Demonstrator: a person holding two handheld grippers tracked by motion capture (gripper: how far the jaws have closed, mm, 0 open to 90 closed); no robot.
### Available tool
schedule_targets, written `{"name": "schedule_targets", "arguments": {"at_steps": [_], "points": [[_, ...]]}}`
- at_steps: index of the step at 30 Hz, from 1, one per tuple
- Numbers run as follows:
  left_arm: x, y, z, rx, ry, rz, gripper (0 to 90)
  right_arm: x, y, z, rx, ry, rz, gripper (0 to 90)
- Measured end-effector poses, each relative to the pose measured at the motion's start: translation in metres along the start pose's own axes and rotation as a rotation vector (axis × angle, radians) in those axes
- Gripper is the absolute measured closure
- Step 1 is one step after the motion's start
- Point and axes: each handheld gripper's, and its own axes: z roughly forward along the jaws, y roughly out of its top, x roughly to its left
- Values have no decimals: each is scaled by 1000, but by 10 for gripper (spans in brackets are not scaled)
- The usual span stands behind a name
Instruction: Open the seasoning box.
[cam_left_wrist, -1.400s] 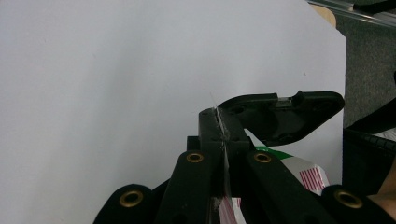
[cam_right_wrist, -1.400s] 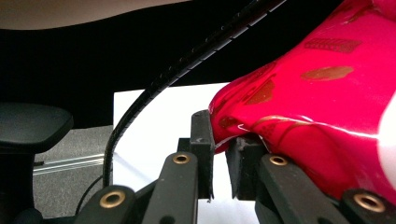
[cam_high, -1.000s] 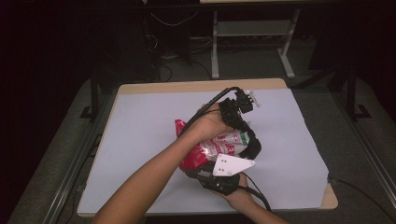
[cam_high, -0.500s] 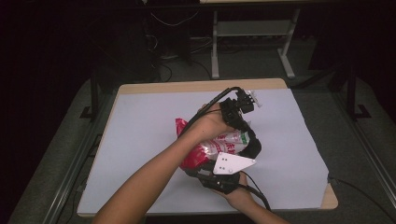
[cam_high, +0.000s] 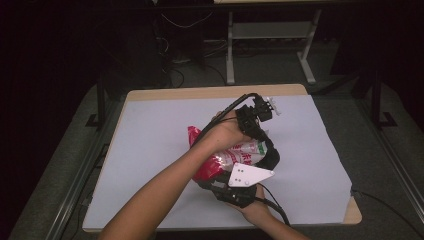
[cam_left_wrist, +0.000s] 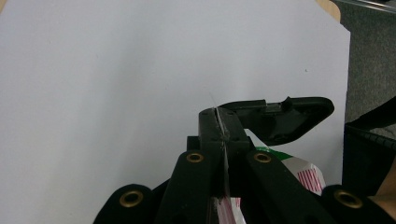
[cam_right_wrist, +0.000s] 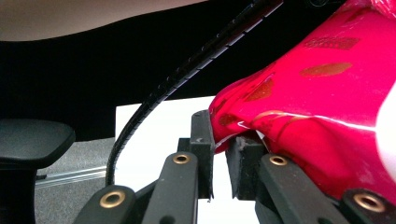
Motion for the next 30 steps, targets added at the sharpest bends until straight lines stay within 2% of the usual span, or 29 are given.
{"name": "schedule_targets", "arguments": {"at_steps": [15, 30], "points": [[0, 0, 1, 8, 8, -4, 900, -1, 1, -1, -19, 8, 4, 814], [-4, -1, 6, 44, 10, 15, 900, 0, 1, -1, -22, 15, 2, 814]]}}
